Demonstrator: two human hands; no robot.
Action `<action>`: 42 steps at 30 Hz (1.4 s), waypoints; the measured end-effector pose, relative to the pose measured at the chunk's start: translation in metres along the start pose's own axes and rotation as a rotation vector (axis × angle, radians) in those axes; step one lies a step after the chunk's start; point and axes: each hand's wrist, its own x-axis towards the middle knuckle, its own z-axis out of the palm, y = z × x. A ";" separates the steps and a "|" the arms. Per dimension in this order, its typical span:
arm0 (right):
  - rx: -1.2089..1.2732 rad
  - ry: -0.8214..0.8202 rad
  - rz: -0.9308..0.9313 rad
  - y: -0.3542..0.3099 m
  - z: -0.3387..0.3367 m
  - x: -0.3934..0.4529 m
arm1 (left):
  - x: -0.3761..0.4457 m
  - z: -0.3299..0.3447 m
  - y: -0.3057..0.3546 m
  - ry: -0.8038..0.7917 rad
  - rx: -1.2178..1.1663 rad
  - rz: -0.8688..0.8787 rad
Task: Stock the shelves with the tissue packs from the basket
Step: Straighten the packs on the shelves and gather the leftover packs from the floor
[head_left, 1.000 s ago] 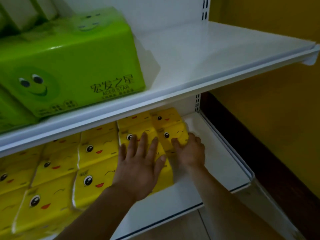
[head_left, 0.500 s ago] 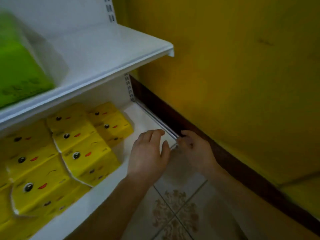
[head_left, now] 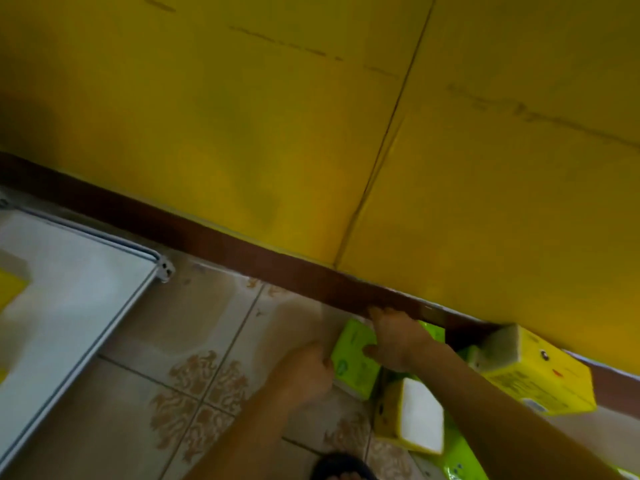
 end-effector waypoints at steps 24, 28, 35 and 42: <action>1.106 0.246 -0.622 -0.126 -0.115 -0.052 | -0.152 -0.144 -0.011 0.752 -1.088 0.092; 0.714 0.374 -1.006 -0.173 -0.175 -0.083 | -0.216 -0.191 -0.009 1.005 -0.872 0.032; 0.034 0.771 -1.286 -0.285 -0.243 -0.137 | -0.318 -0.257 0.001 1.290 -0.871 -0.119; 0.172 0.939 -1.451 -0.384 -0.276 -0.157 | -0.430 -0.288 -0.013 1.652 0.213 -0.392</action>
